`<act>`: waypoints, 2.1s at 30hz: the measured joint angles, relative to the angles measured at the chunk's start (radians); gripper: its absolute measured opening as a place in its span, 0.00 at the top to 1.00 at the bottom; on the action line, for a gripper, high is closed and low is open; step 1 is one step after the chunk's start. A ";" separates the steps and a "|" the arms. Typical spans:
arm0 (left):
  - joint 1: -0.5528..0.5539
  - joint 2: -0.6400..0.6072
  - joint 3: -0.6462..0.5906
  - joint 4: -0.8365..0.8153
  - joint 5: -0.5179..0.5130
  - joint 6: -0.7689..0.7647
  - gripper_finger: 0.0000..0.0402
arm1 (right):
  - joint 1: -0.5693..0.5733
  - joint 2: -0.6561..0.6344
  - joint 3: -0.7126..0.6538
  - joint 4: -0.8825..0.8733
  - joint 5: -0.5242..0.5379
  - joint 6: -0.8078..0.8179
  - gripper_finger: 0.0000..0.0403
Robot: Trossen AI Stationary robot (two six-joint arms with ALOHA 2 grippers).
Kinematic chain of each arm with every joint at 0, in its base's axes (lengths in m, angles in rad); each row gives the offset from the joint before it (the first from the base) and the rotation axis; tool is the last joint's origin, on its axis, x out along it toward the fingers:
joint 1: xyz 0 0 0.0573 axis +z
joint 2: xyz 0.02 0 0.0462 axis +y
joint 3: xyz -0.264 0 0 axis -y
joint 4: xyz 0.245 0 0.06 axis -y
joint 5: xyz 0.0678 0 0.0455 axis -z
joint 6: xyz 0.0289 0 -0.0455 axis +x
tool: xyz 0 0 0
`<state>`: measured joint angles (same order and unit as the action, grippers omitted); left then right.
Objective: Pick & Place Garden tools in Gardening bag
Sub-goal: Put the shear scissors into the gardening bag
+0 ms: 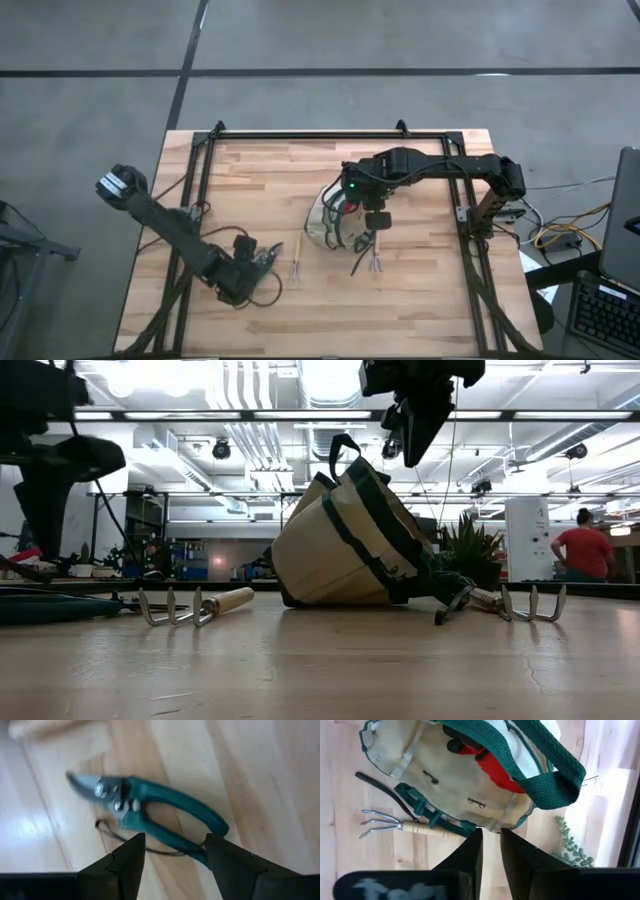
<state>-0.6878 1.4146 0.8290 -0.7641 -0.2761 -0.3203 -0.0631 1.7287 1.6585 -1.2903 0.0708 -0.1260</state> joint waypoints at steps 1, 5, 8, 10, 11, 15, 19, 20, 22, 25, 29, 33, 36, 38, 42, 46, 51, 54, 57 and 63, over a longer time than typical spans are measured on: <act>-0.008 0.010 0.001 0.007 -0.018 0.035 0.47 | 0.000 0.000 0.000 0.001 0.000 0.005 0.86; -0.015 0.050 0.015 0.040 -0.084 0.116 0.47 | 0.000 0.000 0.000 0.003 0.000 0.011 0.86; -0.015 0.085 0.021 0.063 -0.092 0.170 0.47 | 0.000 0.001 -0.001 0.007 0.000 0.021 0.85; -0.015 0.118 0.021 0.061 -0.093 0.205 0.47 | 0.000 0.001 -0.001 0.007 0.000 0.027 0.84; -0.015 0.135 0.022 0.063 -0.095 0.216 0.47 | 0.000 0.001 -0.002 0.009 0.000 0.032 0.84; -0.015 0.208 0.029 0.084 -0.105 0.265 0.47 | 0.000 0.001 -0.002 0.013 0.000 0.048 0.83; -0.021 0.257 0.073 0.083 -0.155 0.310 0.47 | 0.000 0.001 -0.002 0.017 0.000 0.047 0.82; -0.022 0.263 0.084 0.087 -0.166 0.321 0.47 | 0.000 0.001 -0.002 0.020 0.000 0.047 0.82; -0.022 0.269 0.110 0.107 -0.167 0.322 0.47 | 0.000 0.002 -0.002 0.026 0.000 0.046 0.82; -0.016 0.270 0.136 0.127 -0.156 0.265 0.47 | 0.000 0.002 -0.002 0.028 0.000 0.046 0.83; 0.006 0.272 0.133 0.173 -0.151 -0.020 0.47 | 0.000 0.002 -0.004 0.039 0.000 0.048 0.85; 0.057 0.283 0.130 0.156 -0.091 -0.275 0.49 | 0.000 0.002 -0.014 0.045 0.000 0.048 0.87; 0.093 0.291 0.126 0.165 -0.034 -0.401 0.52 | 0.000 0.002 -0.021 0.050 0.000 0.046 0.87; 0.119 0.294 0.124 0.169 0.012 -0.541 0.55 | 0.000 0.002 -0.028 0.051 0.000 0.048 0.87; 0.162 0.292 0.121 0.169 0.105 -0.756 0.60 | 0.000 0.002 -0.043 0.052 0.000 0.048 0.86; 0.165 0.280 0.120 0.138 0.128 -0.811 0.68 | 0.000 0.002 -0.050 0.057 0.000 0.049 0.86; 0.160 0.262 0.117 0.068 0.163 -0.750 0.80 | 0.000 0.002 -0.056 0.059 0.000 0.049 0.88; 0.153 0.262 0.115 0.068 0.175 -0.714 0.84 | 0.000 0.002 -0.056 0.061 0.000 0.049 0.88; 0.150 0.262 0.115 0.061 0.190 -0.728 0.84 | 0.000 0.002 -0.056 0.061 0.000 0.049 0.88; 0.147 0.262 0.113 0.054 0.178 -0.676 0.83 | 0.000 0.002 -0.054 0.048 0.008 0.046 0.89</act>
<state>-0.5404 1.6767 0.9421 -0.7103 -0.0981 -0.9966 -0.0631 1.7309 1.6041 -1.2428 0.0788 -0.0795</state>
